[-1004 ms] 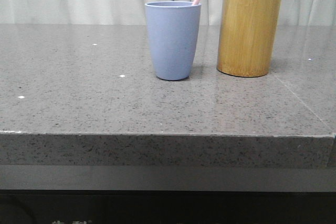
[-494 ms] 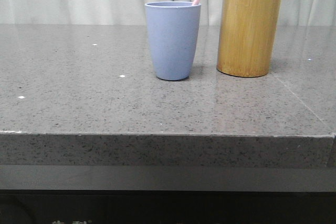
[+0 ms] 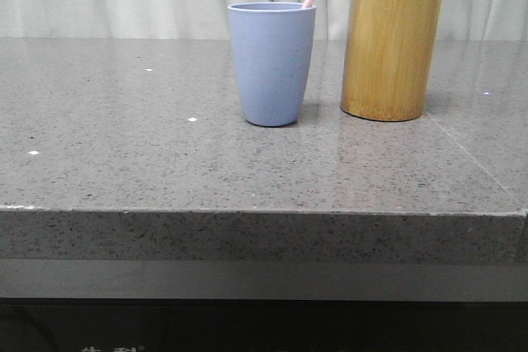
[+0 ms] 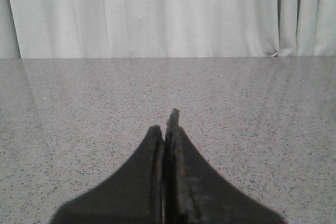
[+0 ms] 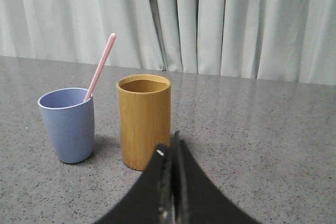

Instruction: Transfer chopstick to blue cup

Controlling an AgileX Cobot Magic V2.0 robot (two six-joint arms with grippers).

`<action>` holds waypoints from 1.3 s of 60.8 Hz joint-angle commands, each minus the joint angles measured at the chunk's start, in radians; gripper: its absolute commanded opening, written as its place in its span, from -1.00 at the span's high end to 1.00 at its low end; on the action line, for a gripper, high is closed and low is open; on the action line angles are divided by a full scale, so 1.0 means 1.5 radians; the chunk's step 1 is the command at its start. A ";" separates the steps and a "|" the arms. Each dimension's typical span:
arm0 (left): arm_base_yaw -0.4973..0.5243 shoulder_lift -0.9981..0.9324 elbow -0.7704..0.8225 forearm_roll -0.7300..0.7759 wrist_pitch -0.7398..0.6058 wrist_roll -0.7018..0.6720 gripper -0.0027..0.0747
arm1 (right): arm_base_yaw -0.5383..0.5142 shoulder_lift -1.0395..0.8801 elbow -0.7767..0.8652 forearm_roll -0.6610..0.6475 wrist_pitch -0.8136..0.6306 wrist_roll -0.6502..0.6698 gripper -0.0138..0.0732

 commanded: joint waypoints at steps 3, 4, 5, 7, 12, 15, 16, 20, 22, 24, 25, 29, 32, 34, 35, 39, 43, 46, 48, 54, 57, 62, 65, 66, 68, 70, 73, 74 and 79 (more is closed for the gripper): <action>0.000 0.007 -0.015 -0.005 -0.053 -0.005 0.98 | -0.003 0.007 -0.016 0.001 -0.059 -0.002 0.95; 0.000 0.007 -0.015 -0.005 -0.053 -0.005 0.98 | -0.003 0.007 -0.016 0.001 -0.059 -0.002 0.95; 0.000 0.007 -0.015 -0.005 -0.053 -0.005 0.98 | -0.003 0.007 -0.016 0.001 -0.059 -0.002 0.95; 0.000 0.007 -0.015 -0.005 -0.053 -0.005 0.98 | -0.003 0.007 -0.016 0.001 -0.059 -0.002 0.95; 0.000 0.007 -0.015 -0.005 -0.053 -0.005 0.98 | -0.003 0.007 -0.016 0.001 -0.059 -0.002 0.95; 0.000 0.007 -0.015 -0.005 -0.053 -0.005 0.98 | -0.003 0.007 -0.016 0.001 -0.059 -0.002 0.95; 0.000 0.007 -0.015 -0.005 -0.053 -0.005 0.98 | -0.003 0.007 -0.016 0.001 -0.059 -0.002 0.95; 0.000 0.007 -0.015 -0.005 -0.053 -0.005 0.98 | -0.003 0.007 -0.016 0.001 -0.059 -0.002 0.95; 0.000 0.007 -0.015 -0.005 -0.053 -0.005 0.98 | -0.003 0.007 -0.016 0.001 -0.059 -0.002 0.95; 0.000 0.007 -0.015 -0.005 -0.053 -0.005 0.98 | -0.003 0.007 -0.016 0.001 -0.059 -0.002 0.95; 0.000 0.007 -0.015 -0.005 -0.053 -0.005 0.98 | -0.003 0.007 -0.016 0.001 -0.059 -0.002 0.95; 0.000 0.007 -0.015 -0.005 -0.053 -0.005 0.98 | -0.003 0.007 -0.016 0.001 -0.059 -0.002 0.95; 0.000 0.007 -0.015 -0.005 -0.053 -0.005 0.98 | -0.003 0.007 -0.016 0.001 -0.059 -0.002 0.95; 0.000 0.007 -0.015 -0.005 -0.054 -0.005 0.98 | -0.003 0.007 -0.016 0.001 -0.059 -0.002 0.95; 0.000 0.007 -0.013 -0.005 -0.055 -0.005 0.98 | -0.003 0.007 -0.016 0.001 -0.059 -0.002 0.95; 0.000 0.000 -0.002 -0.005 -0.055 -0.003 0.98 | -0.003 0.007 -0.016 0.001 -0.059 -0.002 0.95; 0.000 -0.018 0.016 -0.016 -0.052 -0.003 0.98 | -0.003 0.007 -0.016 0.001 -0.059 -0.002 0.95; 0.000 -0.034 0.034 -0.025 -0.052 -0.003 0.98 | -0.003 0.007 -0.016 0.001 -0.059 -0.002 0.95; 0.000 -0.045 0.048 -0.034 -0.052 -0.003 0.98 | -0.003 0.007 -0.016 0.001 -0.059 -0.002 0.95; 0.000 -0.075 0.093 -0.035 -0.052 -0.003 0.98 | -0.003 0.007 -0.016 0.001 -0.059 -0.002 0.95; 0.000 -0.089 0.123 -0.035 -0.054 -0.003 0.98 | -0.003 0.007 -0.016 0.001 -0.059 -0.002 0.95; 0.000 -0.088 0.157 -0.035 -0.057 -0.003 0.98 | -0.003 0.007 -0.016 0.001 -0.057 -0.002 0.95; 0.000 -0.088 0.176 -0.035 -0.057 -0.003 0.98 | -0.003 0.007 -0.016 0.001 -0.055 -0.002 0.95; 0.000 -0.088 0.181 -0.035 -0.057 -0.003 0.98 | -0.003 0.007 -0.016 0.001 -0.055 -0.002 0.95; 0.000 -0.088 0.191 -0.035 -0.057 -0.003 0.98 | -0.003 0.007 -0.016 0.001 -0.055 -0.002 0.95; 0.000 -0.088 0.202 -0.035 -0.059 -0.003 0.98 | -0.003 0.007 -0.016 0.001 -0.055 -0.002 0.95; 0.000 -0.088 0.218 -0.035 -0.060 -0.003 0.98 | -0.003 0.007 -0.016 0.001 -0.055 -0.002 0.95; 0.000 -0.088 0.224 -0.035 -0.064 -0.003 0.98 | -0.003 0.007 -0.016 0.001 -0.055 -0.002 0.95; 0.000 -0.088 0.248 -0.035 -0.093 -0.003 0.98 | -0.003 0.007 -0.016 0.001 -0.055 -0.002 0.95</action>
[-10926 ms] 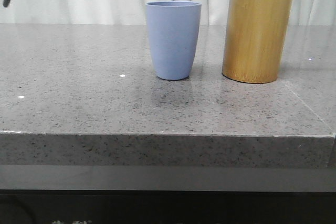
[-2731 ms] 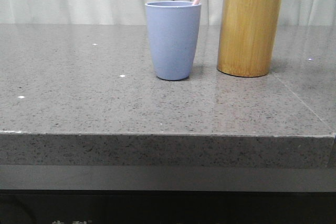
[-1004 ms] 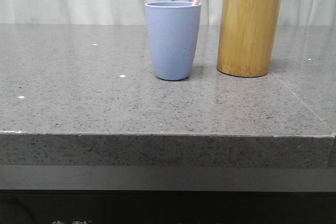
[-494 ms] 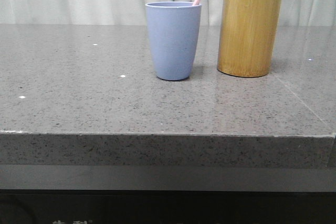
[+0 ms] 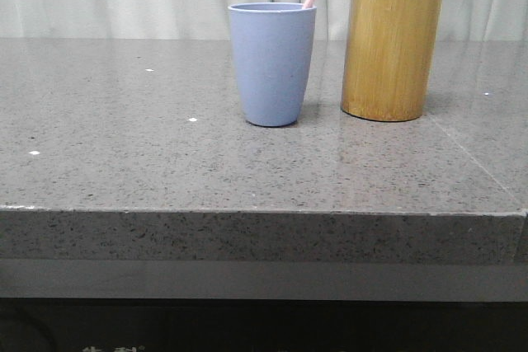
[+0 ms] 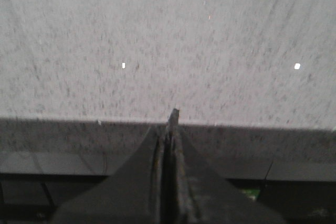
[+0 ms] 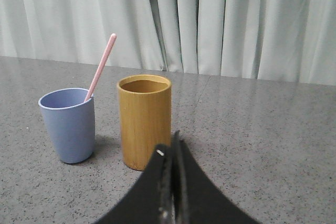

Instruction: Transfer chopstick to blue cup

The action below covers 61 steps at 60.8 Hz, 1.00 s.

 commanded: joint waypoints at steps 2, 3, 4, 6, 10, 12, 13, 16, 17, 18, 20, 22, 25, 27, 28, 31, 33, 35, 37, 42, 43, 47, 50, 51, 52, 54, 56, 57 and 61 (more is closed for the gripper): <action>0.000 -0.018 0.009 -0.007 -0.091 -0.003 0.98 | -0.003 0.007 -0.016 0.001 -0.055 -0.002 0.95; 0.000 -0.018 0.009 -0.007 -0.088 -0.003 0.98 | -0.003 0.007 -0.016 0.001 -0.055 -0.002 0.95; 0.000 -0.018 0.008 -0.007 -0.093 -0.003 0.98 | -0.003 0.007 -0.016 0.001 -0.055 -0.002 0.95; 0.000 -0.018 0.008 -0.007 -0.109 -0.003 0.98 | -0.003 0.007 -0.016 0.001 -0.055 -0.002 0.95; 0.000 -0.018 0.008 -0.007 -0.133 -0.003 0.98 | -0.003 0.007 -0.016 0.001 -0.055 -0.002 0.95; 0.000 -0.018 0.008 -0.007 -0.144 -0.003 0.98 | -0.003 0.007 -0.016 0.001 -0.055 -0.002 0.95; 0.000 -0.018 0.008 -0.007 -0.152 -0.003 0.98 | -0.003 0.007 -0.016 0.001 -0.055 -0.002 0.95; 0.000 -0.018 0.008 -0.007 -0.165 -0.003 0.98 | -0.003 0.007 -0.016 0.001 -0.055 -0.002 0.95; 0.000 -0.018 0.008 -0.007 -0.167 -0.003 0.98 | -0.003 0.007 -0.016 0.001 -0.055 -0.002 0.95; 0.000 -0.018 0.008 -0.007 -0.169 -0.003 0.98 | -0.003 0.007 -0.016 0.001 -0.055 -0.002 0.95; 0.000 -0.018 0.008 -0.007 -0.171 -0.003 0.98 | -0.003 0.007 -0.016 0.001 -0.055 -0.002 0.95; 0.000 -0.018 0.008 -0.007 -0.171 -0.003 0.98 | -0.003 0.007 -0.016 0.001 -0.055 -0.002 0.95; 0.000 -0.016 0.008 -0.007 -0.171 -0.003 0.98 | -0.003 0.007 -0.016 0.001 -0.055 -0.002 0.95; 0.000 -0.016 0.008 -0.007 -0.171 -0.003 0.98 | -0.003 0.007 -0.016 0.001 -0.055 -0.002 0.95; 0.000 -0.016 0.008 -0.007 -0.171 -0.003 0.98 | -0.003 0.007 -0.016 0.001 -0.055 -0.002 0.95; 0.000 -0.016 0.008 -0.007 -0.171 -0.003 0.98 | -0.003 0.007 -0.016 0.001 -0.055 -0.002 0.95; 0.000 -0.016 0.008 -0.007 -0.171 -0.003 0.98 | -0.003 0.007 -0.016 0.001 -0.055 -0.002 0.95; 0.000 -0.016 0.008 -0.007 -0.171 -0.003 0.98 | -0.003 0.007 -0.016 0.001 -0.055 -0.002 0.95; 0.000 -0.016 0.008 -0.007 -0.171 -0.003 0.98 | -0.003 0.007 -0.016 0.001 -0.055 -0.002 0.95; 0.000 -0.016 0.008 -0.007 -0.172 -0.003 0.98 | -0.003 0.007 -0.016 0.001 -0.055 -0.002 0.95; 0.000 -0.016 0.008 -0.007 -0.172 -0.003 0.98 | -0.003 0.007 -0.016 0.001 -0.055 -0.002 0.95; 0.000 -0.016 0.008 -0.007 -0.172 -0.003 0.98 | -0.003 0.007 -0.016 0.001 -0.055 -0.002 0.95; 0.000 -0.016 0.008 -0.007 -0.172 -0.003 0.98 | -0.003 0.007 -0.016 0.001 -0.055 -0.002 0.95; 0.000 -0.016 0.008 -0.007 -0.172 -0.003 0.98 | -0.003 0.007 -0.016 0.001 -0.055 -0.002 0.95; 0.000 -0.016 0.008 -0.007 -0.172 -0.003 0.98 | -0.003 0.007 -0.016 0.001 -0.055 -0.002 0.95; 0.000 -0.016 0.008 -0.007 -0.172 -0.003 0.98 | -0.003 0.007 -0.016 0.001 -0.055 -0.002 0.95; 0.000 -0.016 0.008 -0.007 -0.172 -0.003 0.98 | -0.003 0.007 -0.016 0.001 -0.055 -0.002 0.95; 0.000 -0.016 0.008 -0.007 -0.172 -0.003 0.98 | -0.003 0.007 -0.016 0.001 -0.055 -0.002 0.95; 0.000 -0.016 0.008 -0.007 -0.172 -0.003 0.98 | -0.003 0.007 -0.016 0.001 -0.055 -0.002 0.95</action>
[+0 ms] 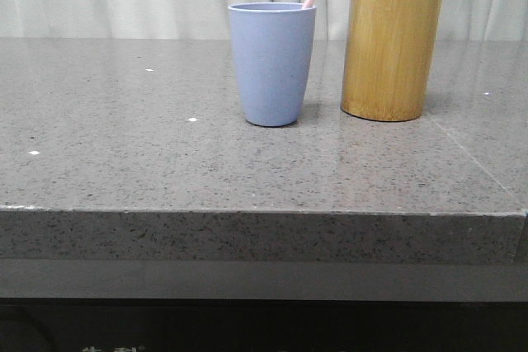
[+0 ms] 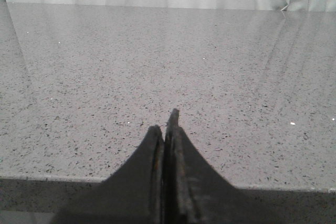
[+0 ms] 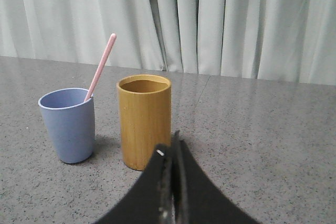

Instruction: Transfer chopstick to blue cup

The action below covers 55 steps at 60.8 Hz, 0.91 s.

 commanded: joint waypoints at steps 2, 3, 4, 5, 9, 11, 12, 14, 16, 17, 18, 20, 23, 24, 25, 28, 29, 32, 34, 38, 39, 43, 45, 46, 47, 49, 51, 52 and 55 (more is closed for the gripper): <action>0.000 -0.016 0.006 -0.007 -0.059 -0.003 0.98 | -0.003 0.007 -0.016 0.000 -0.055 -0.002 0.95; 0.000 -0.016 0.006 -0.007 -0.059 -0.003 0.98 | -0.003 0.007 -0.016 0.000 -0.055 -0.002 0.95; 0.000 -0.016 0.006 -0.007 -0.059 -0.003 0.98 | -0.003 0.007 -0.016 0.000 -0.055 -0.002 0.95; 0.000 -0.016 0.006 -0.007 -0.059 -0.003 0.98 | -0.003 0.007 -0.016 0.000 -0.055 -0.002 0.95; 0.000 -0.016 0.006 -0.007 -0.059 -0.003 0.98 | -0.003 0.007 -0.016 0.000 -0.055 -0.002 0.95; 0.000 -0.016 0.006 -0.007 -0.059 -0.003 0.98 | -0.003 0.007 -0.016 0.000 -0.055 -0.002 0.95; 0.000 -0.016 0.006 -0.007 -0.059 -0.003 0.98 | -0.003 0.007 -0.016 0.000 -0.055 -0.002 0.95; 0.000 -0.016 0.006 -0.007 -0.059 -0.003 0.98 | -0.003 0.007 -0.016 0.000 -0.055 -0.002 0.95; 0.000 -0.016 0.006 -0.007 -0.059 -0.003 0.98 | -0.003 0.007 -0.016 0.000 -0.055 -0.002 0.95; 0.000 -0.016 0.006 -0.007 -0.059 -0.003 0.98 | -0.003 0.007 -0.016 0.000 -0.055 -0.002 0.95; 0.000 -0.016 0.006 -0.007 -0.059 -0.003 0.98 | -0.003 0.007 -0.016 0.000 -0.055 -0.002 0.95; 0.000 -0.016 0.006 -0.007 -0.059 -0.003 0.98 | -0.003 0.007 -0.016 -0.004 -0.055 -0.002 0.95; 0.000 -0.016 0.006 -0.007 -0.059 -0.003 0.98 | -0.003 0.007 -0.011 -0.007 -0.058 -0.002 0.95; 0.000 -0.016 0.006 -0.007 -0.059 -0.003 0.98 | -0.003 0.007 -0.008 -0.007 -0.062 -0.002 0.95; 0.000 -0.016 0.006 -0.007 -0.059 -0.003 0.98 | -0.003 0.006 -0.003 -0.006 -0.064 -0.002 0.95; 0.000 -0.016 0.006 -0.007 -0.059 -0.003 0.98 | -0.007 0.004 0.012 0.000 -0.074 -0.002 0.95; 0.000 -0.016 0.006 -0.007 -0.059 -0.003 0.98 | -0.010 0.003 0.018 0.003 -0.077 -0.002 0.95; 0.000 -0.016 0.006 -0.007 -0.059 -0.003 0.98 | -0.021 -0.003 0.040 0.010 -0.085 -0.002 0.95; 0.000 -0.016 0.006 -0.007 -0.059 -0.003 0.98 | -0.035 -0.010 0.057 0.014 -0.090 -0.002 0.95; 0.000 -0.015 0.006 -0.007 -0.059 -0.003 0.98 | -0.068 -0.033 0.095 0.021 -0.097 -0.002 0.95; 0.000 -0.015 0.006 -0.007 -0.059 -0.003 0.98 | -0.075 -0.038 0.103 0.022 -0.098 -0.002 0.95; 0.000 -0.015 0.006 -0.007 -0.059 -0.003 0.98 | -0.112 -0.065 0.138 0.025 -0.098 -0.002 0.95; 0.000 -0.015 0.006 -0.007 -0.059 -0.003 0.98 | -0.126 -0.079 0.157 0.028 -0.099 -0.002 0.95; 0.000 -0.015 0.006 -0.007 -0.059 -0.003 0.98 | -0.132 -0.083 0.164 0.030 -0.099 -0.002 0.95; 0.000 -0.015 0.006 -0.007 -0.059 -0.003 0.98 | -0.141 -0.091 0.176 0.032 -0.100 -0.002 0.95; 0.000 -0.015 0.006 -0.007 -0.059 -0.003 0.98 | -0.154 -0.091 0.193 0.035 -0.106 -0.002 0.95; 0.000 -0.015 0.006 -0.007 -0.059 -0.003 0.98 | -0.162 -0.089 0.205 0.036 -0.109 -0.002 0.95; 0.000 -0.015 0.006 -0.007 -0.059 -0.003 0.98 | -0.165 -0.089 0.210 0.038 -0.109 -0.002 0.95; 0.000 -0.015 0.006 -0.007 -0.059 -0.003 0.98 | -0.175 -0.090 0.229 0.040 -0.111 -0.002 0.95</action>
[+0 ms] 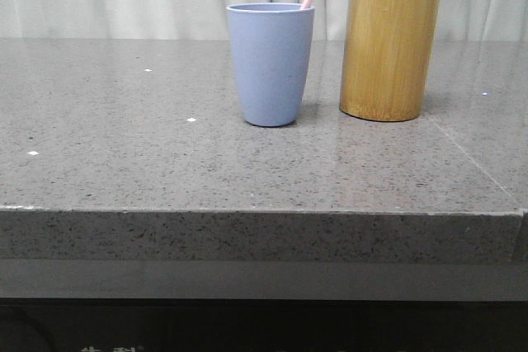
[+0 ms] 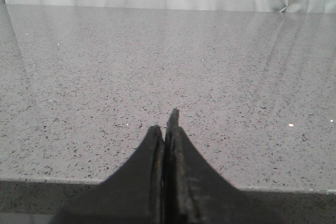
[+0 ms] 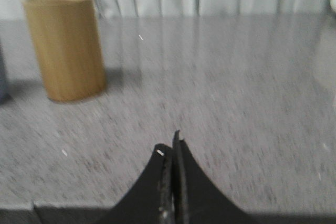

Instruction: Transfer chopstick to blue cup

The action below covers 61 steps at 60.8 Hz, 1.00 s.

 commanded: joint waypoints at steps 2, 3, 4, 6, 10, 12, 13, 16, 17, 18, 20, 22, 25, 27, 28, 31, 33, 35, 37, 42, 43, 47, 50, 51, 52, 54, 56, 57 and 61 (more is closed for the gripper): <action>0.000 -0.015 0.006 -0.007 -0.058 -0.003 0.98 | -0.018 -0.014 0.015 0.008 -0.068 -0.002 0.95; 0.000 -0.015 0.006 -0.007 -0.058 -0.003 0.98 | -0.018 -0.014 0.018 0.008 -0.072 -0.002 0.95; 0.000 -0.015 0.006 -0.007 -0.058 -0.003 0.98 | -0.018 -0.014 0.022 0.008 -0.074 -0.002 0.95; 0.000 -0.015 0.006 -0.007 -0.058 -0.003 0.98 | -0.018 -0.014 0.031 0.008 -0.082 -0.002 0.95; 0.000 -0.015 0.006 -0.007 -0.058 -0.003 0.98 | -0.018 -0.014 0.032 0.008 -0.076 -0.002 0.95; 0.000 -0.015 0.006 -0.007 -0.058 -0.003 0.98 | -0.018 -0.014 0.033 0.008 -0.079 -0.002 0.95; 0.000 -0.015 0.006 -0.007 -0.058 -0.003 0.98 | -0.018 -0.014 0.033 0.008 -0.079 -0.002 0.95; 0.000 -0.015 0.006 -0.007 -0.058 -0.003 0.98 | -0.018 -0.014 0.033 0.008 -0.079 -0.002 0.95; 0.000 -0.015 0.006 -0.007 -0.058 -0.003 0.98 | -0.018 -0.014 0.033 0.008 -0.079 -0.002 0.95; 0.000 -0.015 0.006 -0.007 -0.058 -0.003 0.98 | -0.018 -0.014 0.033 0.008 -0.079 -0.002 0.95; 0.000 -0.015 0.006 -0.007 -0.058 -0.003 0.98 | -0.018 -0.014 0.033 0.008 -0.079 -0.002 0.95; 0.000 -0.015 0.006 -0.007 -0.058 -0.003 0.98 | -0.018 -0.014 0.033 0.008 -0.079 -0.002 0.95; 0.000 -0.015 0.006 -0.007 -0.058 -0.003 0.98 | -0.018 -0.014 0.033 0.008 -0.078 -0.002 0.95; 0.000 -0.015 0.006 -0.007 -0.058 -0.003 0.98 | -0.018 -0.014 0.033 0.008 -0.078 -0.002 0.95; 0.000 -0.015 0.006 -0.007 -0.058 -0.003 0.98 | -0.018 -0.014 0.033 0.008 -0.078 -0.002 0.95; 0.000 -0.015 0.006 -0.007 -0.058 -0.003 0.98 | -0.018 -0.014 0.033 0.008 -0.078 -0.002 0.95; 0.000 -0.015 0.006 -0.007 -0.058 -0.003 0.98 | -0.018 -0.014 0.033 0.008 -0.078 -0.002 0.95; 0.000 -0.015 0.006 -0.007 -0.058 -0.003 0.98 | -0.018 -0.014 0.033 0.008 -0.078 -0.002 0.95; 0.000 -0.015 0.006 -0.007 -0.058 -0.003 0.98 | -0.018 -0.014 0.033 0.008 -0.078 -0.002 0.95; 0.000 -0.015 0.006 -0.007 -0.058 -0.003 0.98 | -0.018 -0.014 0.033 0.008 -0.078 -0.002 0.95; 0.000 -0.015 0.006 -0.007 -0.058 -0.003 0.98 | -0.018 -0.014 0.033 0.008 -0.078 -0.002 0.95; 0.000 -0.015 0.006 -0.007 -0.058 -0.003 0.98 | -0.018 -0.014 0.033 0.008 -0.078 -0.002 0.95; 0.000 -0.015 0.006 -0.007 -0.058 -0.003 0.98 | -0.018 -0.014 0.033 0.008 -0.078 -0.002 0.95; 0.000 -0.015 0.006 -0.007 -0.058 -0.003 0.98 | -0.018 -0.014 0.033 0.008 -0.078 -0.002 0.95; 0.000 -0.015 0.006 -0.007 -0.058 -0.003 0.98 | -0.018 -0.014 0.033 0.008 -0.078 -0.002 0.95; 0.000 -0.015 0.006 -0.007 -0.058 -0.003 0.98 | -0.018 -0.014 0.033 0.008 -0.078 -0.002 0.95; 0.000 -0.015 0.006 -0.007 -0.058 -0.003 0.98 | -0.018 -0.014 0.033 0.008 -0.078 -0.002 0.95; 0.000 -0.015 0.006 -0.007 -0.058 -0.003 0.98 | -0.018 -0.014 0.033 0.008 -0.078 -0.002 0.95; 0.000 -0.015 0.006 -0.007 -0.058 -0.003 0.98 | -0.018 -0.014 0.033 0.008 -0.078 -0.002 0.95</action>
